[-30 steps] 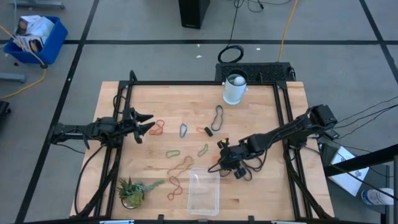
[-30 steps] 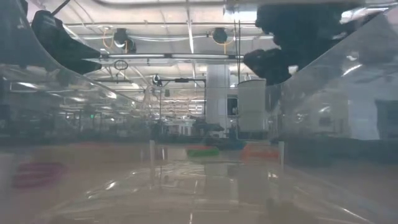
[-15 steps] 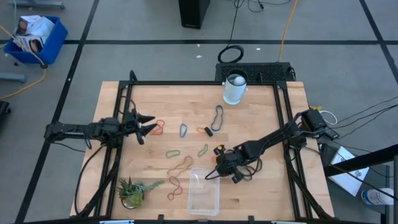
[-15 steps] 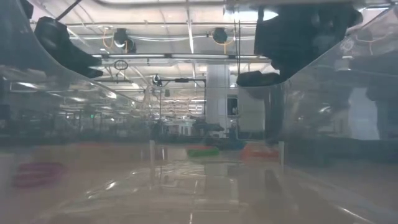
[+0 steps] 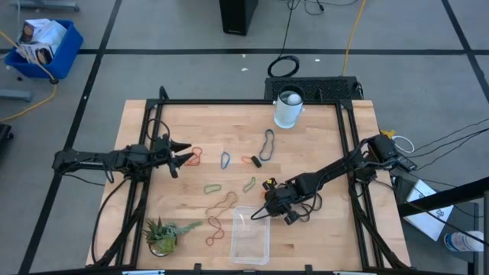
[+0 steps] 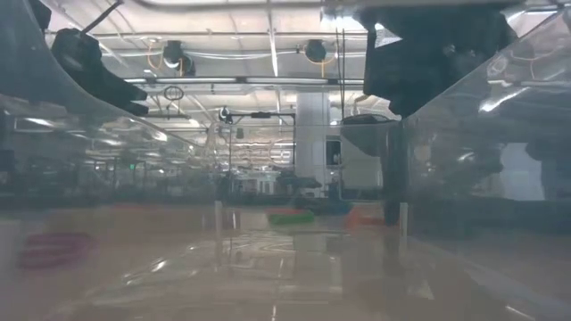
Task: Pick and place rubber bands into bin
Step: Put the black rubber band into the transparent bin
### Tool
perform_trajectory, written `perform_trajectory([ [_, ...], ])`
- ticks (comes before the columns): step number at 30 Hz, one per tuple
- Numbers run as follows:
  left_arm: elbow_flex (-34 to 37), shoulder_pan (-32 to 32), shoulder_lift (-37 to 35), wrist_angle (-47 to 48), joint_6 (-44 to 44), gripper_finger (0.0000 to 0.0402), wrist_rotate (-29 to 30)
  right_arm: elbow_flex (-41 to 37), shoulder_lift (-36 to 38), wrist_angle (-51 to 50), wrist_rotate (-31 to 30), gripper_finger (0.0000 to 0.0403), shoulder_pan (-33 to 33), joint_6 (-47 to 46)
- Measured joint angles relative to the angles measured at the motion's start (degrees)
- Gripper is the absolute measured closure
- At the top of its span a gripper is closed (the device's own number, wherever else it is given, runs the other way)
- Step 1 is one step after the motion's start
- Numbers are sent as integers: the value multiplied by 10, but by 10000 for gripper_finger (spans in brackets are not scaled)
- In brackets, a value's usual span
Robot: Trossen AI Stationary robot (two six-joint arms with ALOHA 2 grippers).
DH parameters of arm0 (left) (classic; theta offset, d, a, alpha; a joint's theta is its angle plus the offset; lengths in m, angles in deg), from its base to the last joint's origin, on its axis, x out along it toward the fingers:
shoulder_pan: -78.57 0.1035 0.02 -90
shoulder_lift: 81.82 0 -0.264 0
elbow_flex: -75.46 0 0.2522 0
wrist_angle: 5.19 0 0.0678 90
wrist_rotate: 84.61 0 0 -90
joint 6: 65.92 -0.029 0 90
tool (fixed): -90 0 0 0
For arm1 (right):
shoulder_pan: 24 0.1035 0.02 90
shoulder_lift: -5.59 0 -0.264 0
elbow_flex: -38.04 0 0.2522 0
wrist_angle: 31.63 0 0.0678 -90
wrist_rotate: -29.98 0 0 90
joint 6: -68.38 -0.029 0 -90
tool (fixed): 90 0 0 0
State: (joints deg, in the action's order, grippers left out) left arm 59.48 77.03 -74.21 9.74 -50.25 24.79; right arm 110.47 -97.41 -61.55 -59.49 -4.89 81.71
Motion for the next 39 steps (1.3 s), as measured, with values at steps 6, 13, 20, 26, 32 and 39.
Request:
perform_trajectory([
  [6, 0, 0, 0, 0, 1, 192, 0, 0, 0, -15, 12, 350, -1, -5],
  [13, 0, 0, 0, -1, 1, 192, 0, 0, 0, -18, 15, 398, -8, -38],
  [20, 0, 0, 0, -1, 2, 192, 0, -2, 16, -28, -9, 400, -8, -108],
  [26, 1, 0, 0, -6, 3, 192, 1, -2, 89, -31, -98, 401, -11, -143],
  [32, 1, 0, 0, -15, 3, 192, 2, -1, 193, -30, -228, 402, -10, -110],
  [39, 1, 0, 0, -17, 3, 192, 2, -1, 282, -7, -324, 402, -23, -96],
])
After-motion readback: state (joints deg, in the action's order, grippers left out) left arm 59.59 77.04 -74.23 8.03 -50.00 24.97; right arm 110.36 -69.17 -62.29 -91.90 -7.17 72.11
